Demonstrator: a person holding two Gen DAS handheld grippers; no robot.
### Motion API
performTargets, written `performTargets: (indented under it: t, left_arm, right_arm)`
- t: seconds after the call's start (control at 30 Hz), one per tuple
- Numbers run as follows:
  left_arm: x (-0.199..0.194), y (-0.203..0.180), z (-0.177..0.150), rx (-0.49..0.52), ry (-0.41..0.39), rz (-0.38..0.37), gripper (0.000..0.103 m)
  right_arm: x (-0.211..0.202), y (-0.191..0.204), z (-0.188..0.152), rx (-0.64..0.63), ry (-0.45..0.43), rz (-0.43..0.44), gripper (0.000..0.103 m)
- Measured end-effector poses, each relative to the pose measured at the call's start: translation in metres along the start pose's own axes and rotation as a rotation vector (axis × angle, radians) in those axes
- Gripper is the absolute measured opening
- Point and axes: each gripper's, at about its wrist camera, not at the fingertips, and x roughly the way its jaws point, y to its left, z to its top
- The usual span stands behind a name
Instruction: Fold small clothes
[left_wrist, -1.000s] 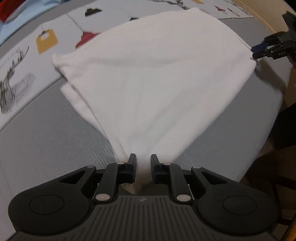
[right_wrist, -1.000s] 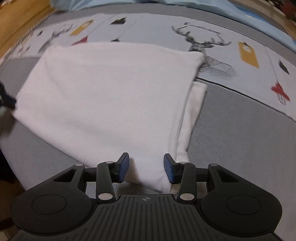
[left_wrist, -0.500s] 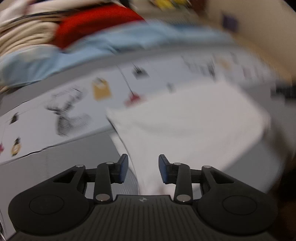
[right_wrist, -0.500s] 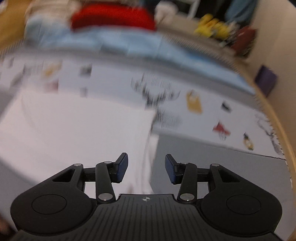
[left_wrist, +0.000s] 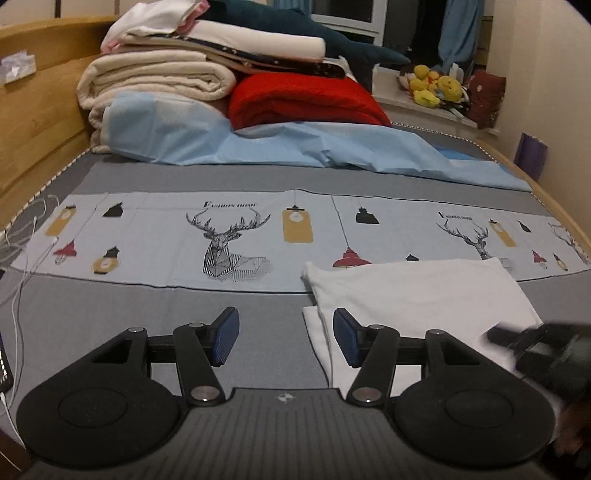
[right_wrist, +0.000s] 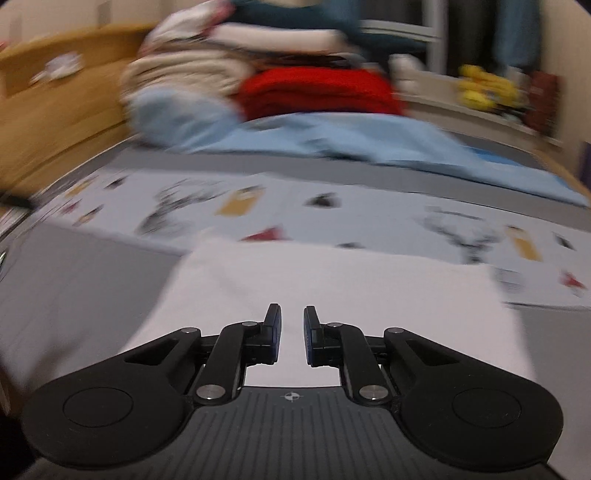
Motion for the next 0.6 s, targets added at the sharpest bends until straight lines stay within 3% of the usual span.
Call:
performTargets:
  t: [0.13,0.3,0.5,0.6]
  left_arm:
    - [0.0,0.013,0.0,-0.027,-0.001,-0.015,0.062]
    - [0.001,0.029,-0.004,-0.072,0.014,-0.022,0.062]
    - [0.009,0.038,-0.003,-0.099,0.047,-0.044,0.063]
    - [0.013,0.04,-0.003,-0.087,0.063,-0.044,0.063]
  right_arm:
    - [0.027,0.062,-0.008,-0.155,0.043,0.136,0.013]
    - [0.047,0.125,-0.032,-0.341,0.104,0.211,0.021]
    - [0.074,0.169,-0.057,-0.501,0.202,0.269,0.047]
    - [0.077,0.179,-0.062,-0.573,0.175,0.239,0.056]
